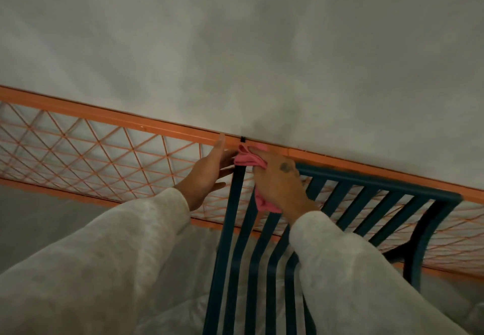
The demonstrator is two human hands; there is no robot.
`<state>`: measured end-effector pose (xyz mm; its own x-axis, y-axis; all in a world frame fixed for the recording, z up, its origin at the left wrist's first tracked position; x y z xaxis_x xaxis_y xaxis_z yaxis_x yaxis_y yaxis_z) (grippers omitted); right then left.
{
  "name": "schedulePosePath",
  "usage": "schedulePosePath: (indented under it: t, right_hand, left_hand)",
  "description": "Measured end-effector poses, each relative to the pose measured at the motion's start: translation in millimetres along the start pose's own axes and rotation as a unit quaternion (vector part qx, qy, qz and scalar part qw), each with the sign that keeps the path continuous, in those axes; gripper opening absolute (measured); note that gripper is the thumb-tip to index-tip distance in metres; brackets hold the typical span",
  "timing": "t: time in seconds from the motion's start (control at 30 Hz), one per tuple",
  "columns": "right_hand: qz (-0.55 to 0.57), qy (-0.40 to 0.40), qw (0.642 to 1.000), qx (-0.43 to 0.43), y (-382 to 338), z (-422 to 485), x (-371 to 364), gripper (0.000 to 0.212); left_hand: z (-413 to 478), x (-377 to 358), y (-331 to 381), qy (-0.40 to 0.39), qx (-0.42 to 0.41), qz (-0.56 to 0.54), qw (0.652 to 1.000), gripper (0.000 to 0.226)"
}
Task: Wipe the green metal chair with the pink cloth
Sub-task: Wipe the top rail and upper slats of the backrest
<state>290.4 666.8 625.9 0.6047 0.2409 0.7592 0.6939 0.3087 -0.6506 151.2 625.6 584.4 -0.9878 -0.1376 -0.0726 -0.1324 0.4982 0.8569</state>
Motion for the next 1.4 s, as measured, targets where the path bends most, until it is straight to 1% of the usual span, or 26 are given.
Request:
schedulePosePath:
  t: [0.07, 0.13, 0.17, 0.2, 0.27, 0.3, 0.33, 0.4, 0.43, 0.47, 0.5, 0.57, 0.63, 0.7, 0.8, 0.87, 0.97, 1.07, 1.17, 1.23, 1.33, 1.4]
  right_hand:
    - [-0.017, 0.015, 0.999, -0.038, 29, -8, 21, 0.035]
    - [-0.027, 0.048, 0.994, -0.097, 59, -17, 53, 0.036]
    - [-0.029, 0.068, 0.990, -0.122, 72, -22, 66, 0.037]
    - [-0.035, 0.086, 0.986, -0.140, 80, -27, 76, 0.038]
    - [-0.086, 0.104, 0.979, -0.152, 78, -33, 79, 0.033]
    - [-0.112, 0.104, 0.978, -0.142, 70, -34, 71, 0.032]
    - [-0.119, 0.100, 0.980, -0.123, 60, -33, 59, 0.035]
    - [-0.104, 0.067, 0.989, -0.078, 36, -29, 26, 0.048]
    - [-0.106, 0.049, 0.992, -0.051, 24, -25, 11, 0.053]
    - [-0.113, 0.039, 0.992, -0.028, 14, -22, 1, 0.056]
    - [-0.112, 0.036, 0.993, -0.016, 9, -20, -5, 0.058]
    - [-0.104, 0.031, 0.994, -0.011, 14, -20, -2, 0.058]
    - [-0.101, 0.031, 0.994, -0.021, 34, -25, 17, 0.053]
    - [-0.100, 0.052, 0.992, -0.055, 65, -33, 47, 0.049]
    - [-0.102, 0.102, 0.979, -0.141, 114, -50, 96, 0.042]
    - [-0.068, 0.119, 0.973, -0.185, 134, -57, 119, 0.040]
    - [0.017, 0.137, 0.967, -0.214, 138, -61, 144, 0.033]
    - [0.043, 0.148, 0.970, -0.189, 115, -74, 163, 0.032]
    - [0.055, 0.140, 0.980, -0.131, 89, -89, 169, 0.035]
    - [0.021, 0.132, 0.984, -0.118, 81, -98, 173, 0.037]
    - [-0.051, 0.129, 0.983, -0.124, 84, -106, 175, 0.038]
    - [-0.086, 0.129, 0.982, -0.112, 86, -107, 173, 0.039]
  left_hand:
    - [-3, -2, 5, -0.012, -0.007, 0.022, 1.000, 0.054]
    - [-5, -6, 12, -0.021, -0.027, 0.073, 0.997, 0.044]
    - [-5, -7, 14, -0.015, -0.047, 0.126, 0.991, 0.041]
    - [-4, -8, 17, 0.003, -0.072, 0.196, 0.978, 0.037]
    - [-4, -7, 24, 0.065, -0.129, 0.319, 0.937, 0.036]
    - [-6, -8, 28, 0.087, -0.158, 0.352, 0.918, 0.036]
    - [-9, -11, 33, 0.101, -0.190, 0.378, 0.901, 0.035]
    - [-12, -20, 42, 0.117, -0.260, 0.442, 0.851, 0.034]
    - [-12, -26, 44, 0.116, -0.288, 0.479, 0.821, 0.038]
    - [-11, -31, 45, 0.113, -0.304, 0.508, 0.798, 0.042]
    - [-10, -34, 45, 0.111, -0.305, 0.526, 0.786, 0.045]
    - [-9, -34, 49, 0.107, -0.304, 0.535, 0.781, 0.041]
    - [-6, -33, 53, 0.110, -0.294, 0.551, 0.773, 0.033]
    - [-2, -32, 55, 0.116, -0.275, 0.576, 0.761, 0.024]
    - [1, -35, 57, 0.118, -0.264, 0.583, 0.760, 0.019]
    - [1, -36, 58, 0.116, -0.259, 0.590, 0.756, 0.020]
    - [0, -35, 60, 0.108, -0.243, 0.605, 0.750, 0.018]
    - [-6, -43, 67, 0.102, -0.239, 0.627, 0.734, 0.015]
    - [-20, -67, 83, 0.078, -0.288, 0.597, 0.745, 0.023]
    - [-28, -88, 94, 0.055, -0.312, 0.584, 0.747, 0.027]
    - [-34, -119, 99, 0.007, -0.318, 0.589, 0.743, 0.034]
    - [-34, -134, 98, -0.013, -0.315, 0.596, 0.738, 0.032]
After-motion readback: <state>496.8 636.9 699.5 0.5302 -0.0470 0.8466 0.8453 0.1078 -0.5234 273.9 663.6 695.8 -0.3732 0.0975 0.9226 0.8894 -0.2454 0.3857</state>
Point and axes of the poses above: each hand's wrist, its own z-axis towards the middle knuckle, its own x-axis out of the back of the hand, y = z × x, the point moved 7 cm from there along z, towards the middle knuckle, and after that the axes turned 8 degrees about x, right-handed, at the moved point
